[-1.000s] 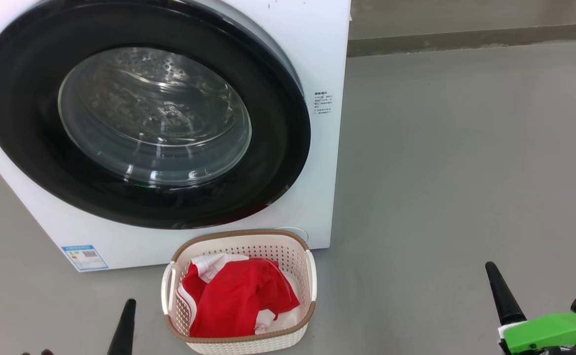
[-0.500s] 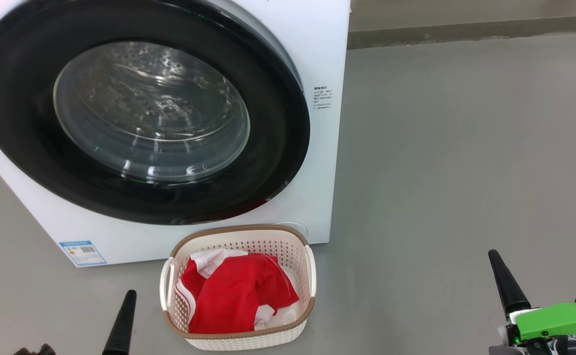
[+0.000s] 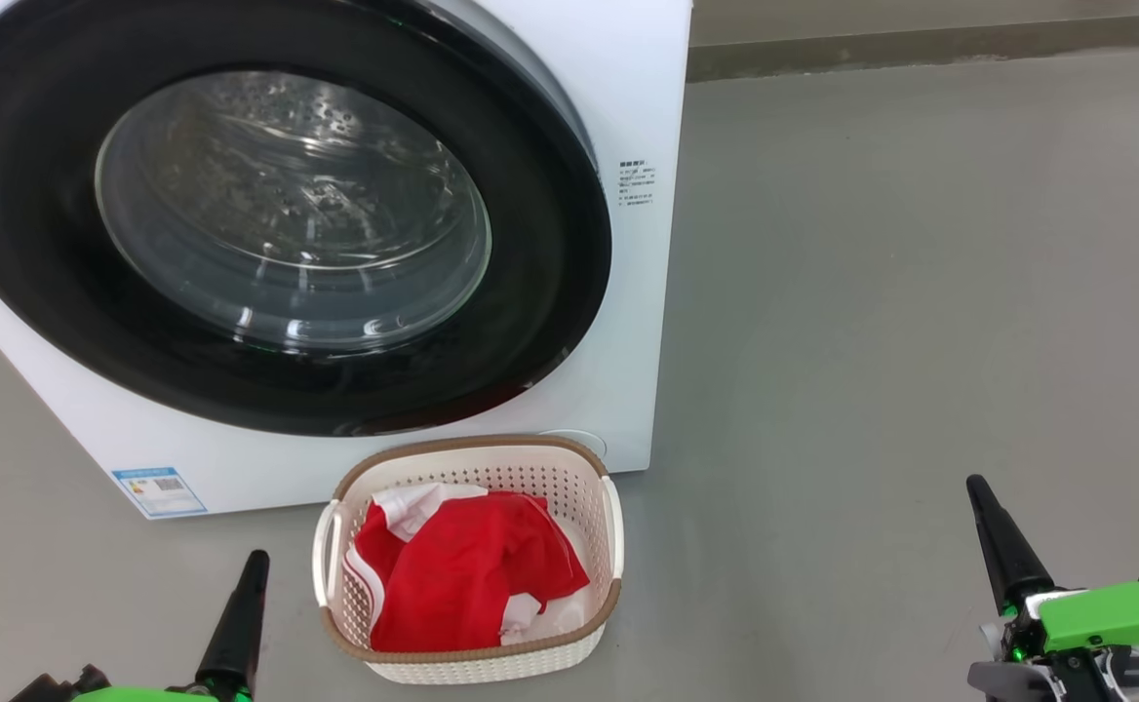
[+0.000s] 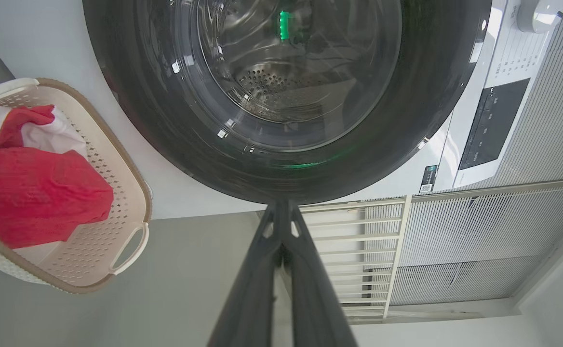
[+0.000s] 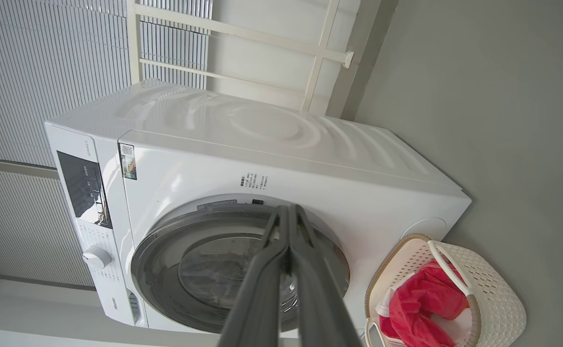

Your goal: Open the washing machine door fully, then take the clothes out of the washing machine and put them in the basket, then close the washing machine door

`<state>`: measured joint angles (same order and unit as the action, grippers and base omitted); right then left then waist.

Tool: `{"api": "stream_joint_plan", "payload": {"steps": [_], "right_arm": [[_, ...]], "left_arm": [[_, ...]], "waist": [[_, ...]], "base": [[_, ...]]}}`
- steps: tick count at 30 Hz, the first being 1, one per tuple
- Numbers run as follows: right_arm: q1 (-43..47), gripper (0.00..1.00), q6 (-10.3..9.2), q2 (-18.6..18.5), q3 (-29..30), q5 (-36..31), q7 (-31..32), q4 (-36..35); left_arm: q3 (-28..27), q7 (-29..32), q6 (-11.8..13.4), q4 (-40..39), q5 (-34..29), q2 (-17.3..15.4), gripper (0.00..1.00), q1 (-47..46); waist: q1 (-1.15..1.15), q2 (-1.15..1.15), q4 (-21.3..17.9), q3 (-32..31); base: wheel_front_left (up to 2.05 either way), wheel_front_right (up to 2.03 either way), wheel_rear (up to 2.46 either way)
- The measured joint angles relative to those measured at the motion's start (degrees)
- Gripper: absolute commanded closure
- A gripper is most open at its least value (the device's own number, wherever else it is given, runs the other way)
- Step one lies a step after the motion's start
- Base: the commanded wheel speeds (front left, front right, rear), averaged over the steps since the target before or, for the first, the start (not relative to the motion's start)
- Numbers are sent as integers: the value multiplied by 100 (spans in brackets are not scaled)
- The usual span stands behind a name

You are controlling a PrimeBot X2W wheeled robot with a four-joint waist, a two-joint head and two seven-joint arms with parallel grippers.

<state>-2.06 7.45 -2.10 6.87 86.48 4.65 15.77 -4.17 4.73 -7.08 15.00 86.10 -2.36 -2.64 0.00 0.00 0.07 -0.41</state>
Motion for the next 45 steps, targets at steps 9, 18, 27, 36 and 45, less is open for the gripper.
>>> {"api": "stream_joint_plan", "payload": {"steps": [9,18,27,36,45], "right_arm": [[-137,100,0,0,43,481,149,-5],[-167,100,0,0,55,569,149,-5],[-167,100,0,0,57,569,149,-5],[-167,100,0,0,58,569,149,-5],[-167,100,0,0,58,569,149,-5]], "left_arm": [[-30,135,0,21,544,2,100,-120],[-34,157,0,23,566,4,100,-130],[-34,157,0,23,566,5,100,-130],[-35,157,0,23,567,5,100,-130],[-35,156,0,23,567,5,100,-130]], "waist": [[0,0,-8,59],[0,0,-7,59],[0,0,-7,59],[0,0,-7,59],[0,0,-7,59]], "base": [[0,0,0],[0,0,0],[0,0,0],[0,0,0],[0,0,0]]}}
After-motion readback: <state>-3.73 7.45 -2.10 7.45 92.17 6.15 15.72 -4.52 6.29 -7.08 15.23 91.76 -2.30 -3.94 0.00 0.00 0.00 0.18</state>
